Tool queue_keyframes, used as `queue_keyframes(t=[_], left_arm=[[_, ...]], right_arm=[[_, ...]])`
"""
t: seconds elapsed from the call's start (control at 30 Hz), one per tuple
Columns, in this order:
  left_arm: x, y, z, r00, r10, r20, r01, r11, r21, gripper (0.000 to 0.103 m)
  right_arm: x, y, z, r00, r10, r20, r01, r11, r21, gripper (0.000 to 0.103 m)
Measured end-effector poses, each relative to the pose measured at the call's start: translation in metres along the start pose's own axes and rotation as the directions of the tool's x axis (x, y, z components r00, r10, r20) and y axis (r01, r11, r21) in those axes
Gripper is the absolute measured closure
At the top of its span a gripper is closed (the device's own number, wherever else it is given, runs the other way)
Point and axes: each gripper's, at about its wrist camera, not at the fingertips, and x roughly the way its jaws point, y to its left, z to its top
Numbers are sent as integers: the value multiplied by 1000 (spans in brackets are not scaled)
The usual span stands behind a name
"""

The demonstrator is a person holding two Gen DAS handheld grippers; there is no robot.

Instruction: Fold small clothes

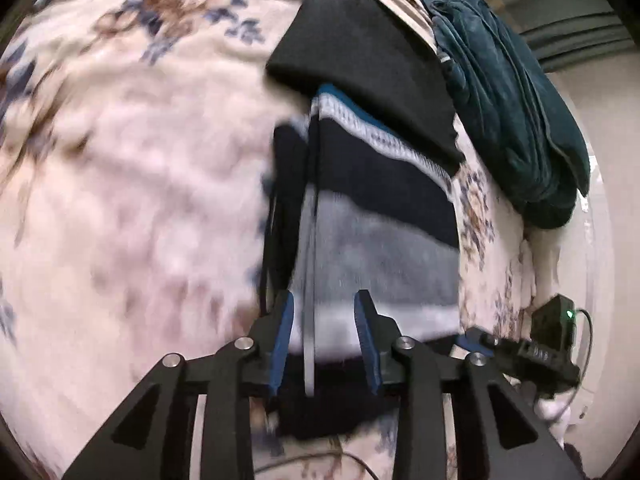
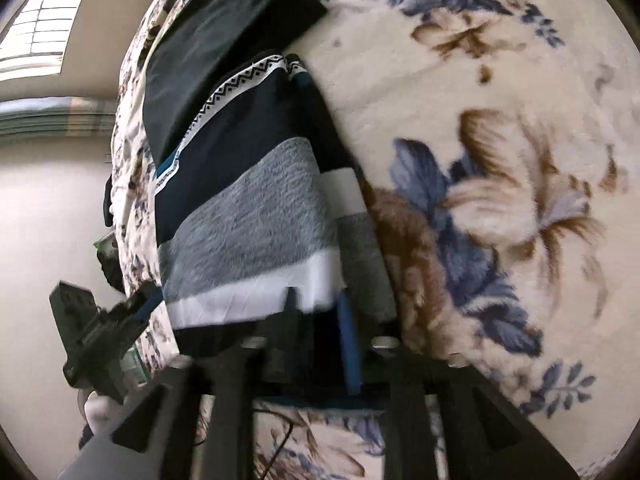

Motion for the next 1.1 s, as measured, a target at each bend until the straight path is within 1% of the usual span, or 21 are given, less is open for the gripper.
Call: queue_keyframes(t=[0.1, 0.2, 0.23, 0.3, 0.33, 0.43, 0.47, 0.5, 0.53, 0.57, 0.67, 0.7, 0.73, 0.8, 0.87, 0.9, 0.97, 1.0, 1.03, 1.07, 1.1], left_arm=[[10, 4, -25, 999, -7, -37, 5, 999, -44, 54], [35, 6, -43, 995, -77, -68, 70, 993, -93, 52], [39, 6, -45, 994, -91, -65, 85, 992, -94, 55], [44, 1, -51, 989, -140, -37, 137, 988, -77, 60], [44, -5, -50, 978, -206, -35, 203, 976, -73, 87], [28, -16, -41, 935, -354, -2, 353, 935, -33, 88], [26, -8, -35, 933, -360, 6, 359, 932, -53, 88], [28, 1, -29, 959, -284, -4, 284, 958, -48, 88], [29, 9, -25, 987, -159, -10, 159, 987, -9, 88], [30, 19, -22, 993, -116, -20, 116, 993, 8, 87], [33, 15, -22, 993, -86, -77, 89, 995, 45, 84], [31, 10, -21, 991, -93, -93, 99, 993, 59, 82], [26, 8, -21, 992, -88, -90, 93, 994, 56, 75], [17, 9, -23, 989, -127, -71, 129, 991, 26, 73], [12, 18, -27, 989, -131, -64, 131, 991, -10, 53], [10, 23, -32, 988, -143, -53, 142, 989, -28, 51], [16, 30, -40, 988, -140, -62, 136, 989, -61, 51], [21, 27, -47, 990, -125, -61, 121, 991, -56, 53], [22, 26, -51, 993, -109, -50, 107, 993, -46, 53], [24, 25, -54, 995, -90, -39, 89, 996, -32, 66], [23, 29, -55, 998, -46, -46, 46, 999, -9, 72]], right_arm=[[6, -17, -11, 999, 15, -38, -14, 999, 35, 50], [24, -31, -23, 994, 44, -97, -36, 996, 79, 50], [30, -33, -27, 992, 72, -107, -63, 994, 93, 50], [43, -29, -36, 983, 155, -98, -141, 981, 131, 71], [47, -26, -39, 979, 180, -97, -165, 976, 145, 90], [44, -8, -48, 948, 308, -78, -294, 943, 154, 90], [43, -6, -49, 934, 348, -75, -333, 929, 163, 90], [40, -8, -51, 920, 388, -63, -370, 908, 197, 90], [38, -12, -51, 924, 380, -50, -362, 907, 213, 91], [33, -20, -51, 949, 315, -29, -302, 930, 212, 91], [37, -22, -51, 987, 148, -55, -138, 978, 155, 91], [35, -18, -51, 993, 100, -61, -94, 990, 101, 91], [34, -10, -50, 996, 63, -59, -59, 997, 55, 89], [27, 2, -48, 999, 10, -35, -10, 1000, -2, 87], [22, 8, -47, 1000, 17, -14, -17, 1000, -4, 81], [24, 6, -47, 999, 36, -10, -36, 999, 21, 78], [22, -9, -45, 997, 79, -12, -78, 995, 63, 59], [29, -15, -43, 994, 109, -27, -106, 990, 93, 57], [37, -19, -43, 990, 131, -49, -124, 985, 123, 57], [37, -21, -43, 990, 135, -47, -127, 981, 144, 70], [36, -22, -44, 988, 155, -26, -150, 977, 152, 86]])
